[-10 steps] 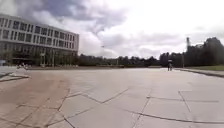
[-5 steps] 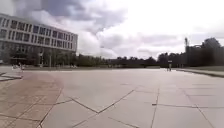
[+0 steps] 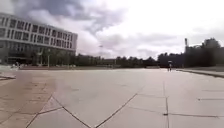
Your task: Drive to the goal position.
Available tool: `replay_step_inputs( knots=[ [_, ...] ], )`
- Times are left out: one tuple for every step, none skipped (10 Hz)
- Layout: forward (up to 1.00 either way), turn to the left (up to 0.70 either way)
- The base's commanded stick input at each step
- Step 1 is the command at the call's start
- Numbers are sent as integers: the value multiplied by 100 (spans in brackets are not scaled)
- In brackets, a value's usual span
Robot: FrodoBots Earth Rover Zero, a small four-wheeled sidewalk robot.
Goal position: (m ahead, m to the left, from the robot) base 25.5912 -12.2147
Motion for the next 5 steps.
replay_step_inputs(
  knots=[
    [70,0],
    [70,0],
    [70,-16],
    [70,-33],
    [70,0]
  ],
)
